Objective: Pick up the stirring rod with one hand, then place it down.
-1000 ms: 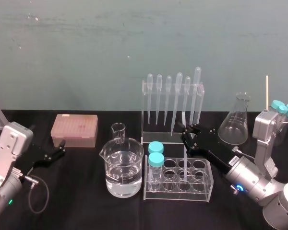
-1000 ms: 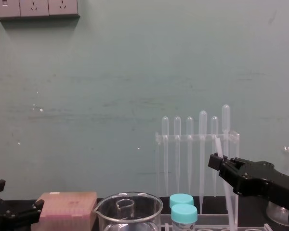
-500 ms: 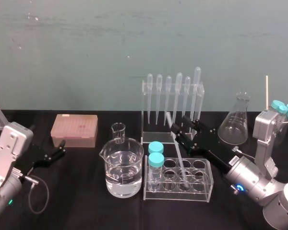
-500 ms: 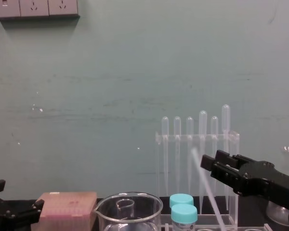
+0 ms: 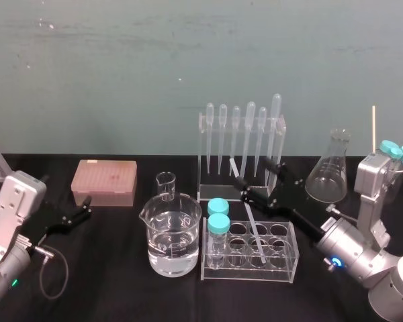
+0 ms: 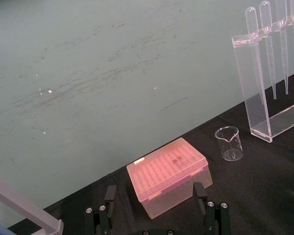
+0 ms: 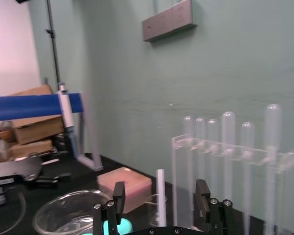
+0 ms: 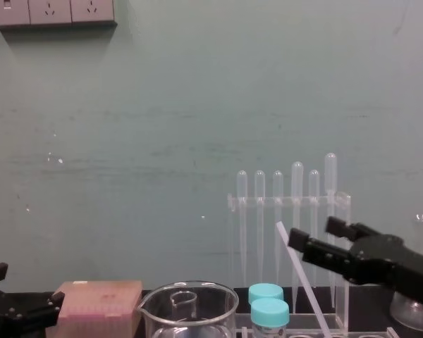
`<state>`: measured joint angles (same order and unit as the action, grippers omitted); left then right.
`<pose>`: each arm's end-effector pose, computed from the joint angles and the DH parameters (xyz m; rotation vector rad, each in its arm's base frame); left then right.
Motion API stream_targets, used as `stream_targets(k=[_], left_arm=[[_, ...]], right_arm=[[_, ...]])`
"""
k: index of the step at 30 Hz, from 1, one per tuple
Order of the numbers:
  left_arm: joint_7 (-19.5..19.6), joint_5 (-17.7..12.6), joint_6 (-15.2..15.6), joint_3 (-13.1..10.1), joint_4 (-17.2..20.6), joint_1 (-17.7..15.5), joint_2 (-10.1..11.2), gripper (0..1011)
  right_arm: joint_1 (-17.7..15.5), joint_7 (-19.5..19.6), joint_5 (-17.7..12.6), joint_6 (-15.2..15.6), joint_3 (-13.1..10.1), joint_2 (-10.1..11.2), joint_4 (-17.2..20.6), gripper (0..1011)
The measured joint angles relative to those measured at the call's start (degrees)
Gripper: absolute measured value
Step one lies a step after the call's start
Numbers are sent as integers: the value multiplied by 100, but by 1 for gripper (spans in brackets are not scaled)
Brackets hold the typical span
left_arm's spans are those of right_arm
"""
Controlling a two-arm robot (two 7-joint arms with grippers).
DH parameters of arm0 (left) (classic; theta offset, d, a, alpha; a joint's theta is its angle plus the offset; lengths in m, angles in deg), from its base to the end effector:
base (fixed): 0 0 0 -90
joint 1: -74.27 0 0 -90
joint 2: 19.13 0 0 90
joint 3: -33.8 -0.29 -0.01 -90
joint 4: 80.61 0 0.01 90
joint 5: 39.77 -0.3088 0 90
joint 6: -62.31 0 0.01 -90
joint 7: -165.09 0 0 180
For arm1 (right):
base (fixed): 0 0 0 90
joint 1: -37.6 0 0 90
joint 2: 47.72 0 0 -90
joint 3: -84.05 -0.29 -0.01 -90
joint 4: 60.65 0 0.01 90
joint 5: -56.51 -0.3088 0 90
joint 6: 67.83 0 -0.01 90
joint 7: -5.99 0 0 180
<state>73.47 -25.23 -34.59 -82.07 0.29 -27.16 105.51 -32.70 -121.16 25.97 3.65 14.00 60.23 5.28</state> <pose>0.3581 0.0826 -0.3023 0.3046 -0.2850 1.2478 0.4111 -0.0363 -0.3165 0.1929 -0.0696 -0.7772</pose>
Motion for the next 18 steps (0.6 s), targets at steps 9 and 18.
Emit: stream_targets(k=[9, 18], left_arm=[[0, 0, 0, 0, 0, 0, 0, 1000], [0, 0, 0, 0, 0, 0, 0, 1000]], right_arm=[[-353, 1764, 790, 51, -550, 49, 330, 1003], [-807, 3032, 1413, 552, -988, 113, 626, 1003]])
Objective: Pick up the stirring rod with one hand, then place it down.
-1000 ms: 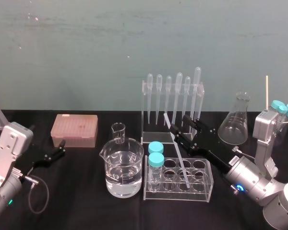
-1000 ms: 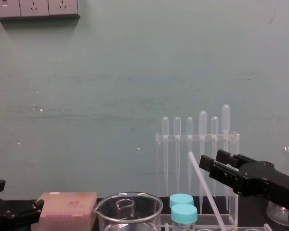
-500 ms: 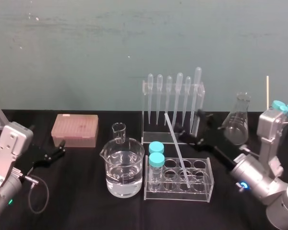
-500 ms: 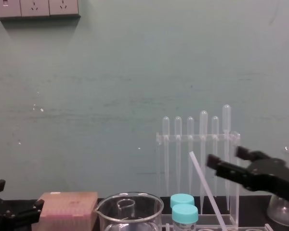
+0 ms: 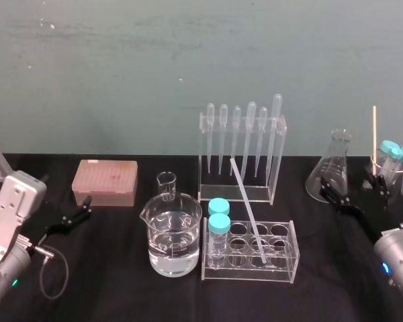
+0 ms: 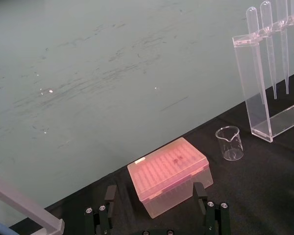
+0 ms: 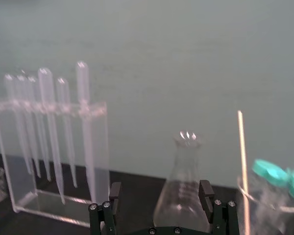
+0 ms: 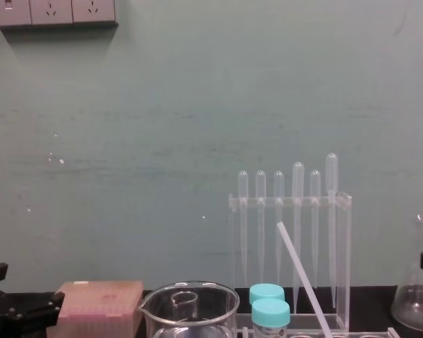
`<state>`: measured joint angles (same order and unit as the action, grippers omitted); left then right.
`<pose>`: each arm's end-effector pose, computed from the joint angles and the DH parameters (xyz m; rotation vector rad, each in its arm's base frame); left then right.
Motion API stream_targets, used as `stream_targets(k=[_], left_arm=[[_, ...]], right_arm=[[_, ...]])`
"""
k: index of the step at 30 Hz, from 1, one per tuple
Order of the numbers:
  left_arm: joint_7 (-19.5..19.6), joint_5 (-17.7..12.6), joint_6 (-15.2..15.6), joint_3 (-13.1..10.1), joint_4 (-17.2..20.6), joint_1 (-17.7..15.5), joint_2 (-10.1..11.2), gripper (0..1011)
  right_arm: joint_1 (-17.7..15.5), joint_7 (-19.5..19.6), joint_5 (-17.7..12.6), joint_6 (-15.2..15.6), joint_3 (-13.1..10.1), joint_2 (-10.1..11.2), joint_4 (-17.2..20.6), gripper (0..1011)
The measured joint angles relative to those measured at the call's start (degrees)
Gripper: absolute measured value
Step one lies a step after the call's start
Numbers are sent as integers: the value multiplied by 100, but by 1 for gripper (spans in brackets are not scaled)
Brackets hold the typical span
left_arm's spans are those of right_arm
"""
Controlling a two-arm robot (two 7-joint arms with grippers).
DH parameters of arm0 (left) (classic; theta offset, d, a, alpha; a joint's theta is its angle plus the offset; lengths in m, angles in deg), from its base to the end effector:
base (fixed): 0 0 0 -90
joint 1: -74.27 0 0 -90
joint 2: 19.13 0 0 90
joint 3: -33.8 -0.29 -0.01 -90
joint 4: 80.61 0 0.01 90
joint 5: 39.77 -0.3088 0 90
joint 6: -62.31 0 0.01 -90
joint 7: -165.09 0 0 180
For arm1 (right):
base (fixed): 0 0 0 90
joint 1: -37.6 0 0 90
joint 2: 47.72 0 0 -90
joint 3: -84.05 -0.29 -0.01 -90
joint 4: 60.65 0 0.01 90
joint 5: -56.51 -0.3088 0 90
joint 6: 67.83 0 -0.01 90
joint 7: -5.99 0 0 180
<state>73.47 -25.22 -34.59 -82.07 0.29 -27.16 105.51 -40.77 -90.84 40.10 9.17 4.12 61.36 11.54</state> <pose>0.3581 0.0826 -0.3023 0.3045 -0.2848 1.2479 0.3787 -0.0783 -0.3210 -0.0003 -0.1176 -1.3780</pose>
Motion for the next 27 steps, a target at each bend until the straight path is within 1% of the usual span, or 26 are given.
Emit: stream_targets(k=[3, 27], left_arm=[[0, 0, 0, 0, 0, 0, 0, 1000], [0, 0, 0, 0, 0, 0, 0, 1000]], right_arm=[[-66, 48, 57, 122, -33, -9, 12, 1003], [-45, 55, 51, 76, -22, -5, 19, 1003]])
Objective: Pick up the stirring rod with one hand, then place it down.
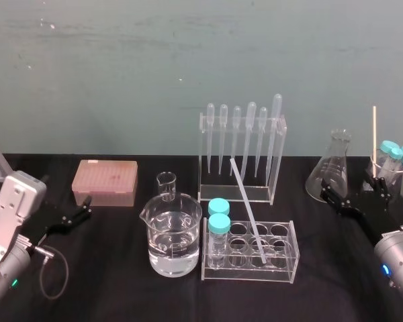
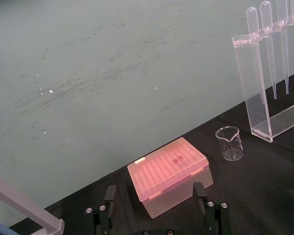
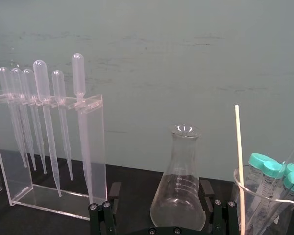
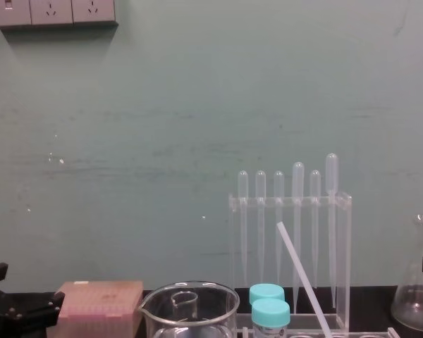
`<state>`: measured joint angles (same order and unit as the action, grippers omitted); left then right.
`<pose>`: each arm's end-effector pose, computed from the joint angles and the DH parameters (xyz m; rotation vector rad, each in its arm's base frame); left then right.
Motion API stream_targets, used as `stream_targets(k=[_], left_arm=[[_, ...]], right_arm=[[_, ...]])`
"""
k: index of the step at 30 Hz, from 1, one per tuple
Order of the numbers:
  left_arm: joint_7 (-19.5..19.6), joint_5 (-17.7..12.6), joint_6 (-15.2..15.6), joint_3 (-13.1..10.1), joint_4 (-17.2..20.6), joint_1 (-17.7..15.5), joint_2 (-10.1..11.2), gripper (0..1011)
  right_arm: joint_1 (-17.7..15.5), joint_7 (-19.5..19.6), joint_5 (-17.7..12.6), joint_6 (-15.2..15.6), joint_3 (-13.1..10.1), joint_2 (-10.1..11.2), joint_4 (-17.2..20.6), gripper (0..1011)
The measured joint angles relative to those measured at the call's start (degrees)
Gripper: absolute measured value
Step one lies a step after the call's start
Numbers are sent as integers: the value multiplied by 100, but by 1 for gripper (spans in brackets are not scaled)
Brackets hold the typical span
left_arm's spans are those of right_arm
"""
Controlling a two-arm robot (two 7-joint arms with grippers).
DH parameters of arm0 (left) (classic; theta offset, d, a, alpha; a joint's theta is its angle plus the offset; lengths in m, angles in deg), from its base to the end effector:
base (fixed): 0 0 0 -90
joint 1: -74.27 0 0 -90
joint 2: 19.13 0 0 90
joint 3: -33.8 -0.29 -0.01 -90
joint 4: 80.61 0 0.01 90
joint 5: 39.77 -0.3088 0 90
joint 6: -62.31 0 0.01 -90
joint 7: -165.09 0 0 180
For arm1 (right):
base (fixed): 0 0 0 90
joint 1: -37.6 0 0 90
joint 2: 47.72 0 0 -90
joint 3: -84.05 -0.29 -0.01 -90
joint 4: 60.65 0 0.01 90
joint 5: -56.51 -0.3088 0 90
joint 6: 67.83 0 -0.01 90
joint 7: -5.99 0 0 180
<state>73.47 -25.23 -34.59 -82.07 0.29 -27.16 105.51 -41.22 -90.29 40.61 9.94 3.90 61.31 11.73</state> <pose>0.3581 0.0826 -0.3023 0.3046 -0.2850 1.2478 0.3765 -0.0787 -0.3228 -0.0177 -0.1095 -1.3888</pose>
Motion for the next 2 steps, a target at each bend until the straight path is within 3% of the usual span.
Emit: stream_targets(k=[2], left_arm=[[0, 0, 0, 0, 0, 0, 0, 1000]], right_arm=[[1, 0, -1, -1, 0, 0, 0, 1003]])
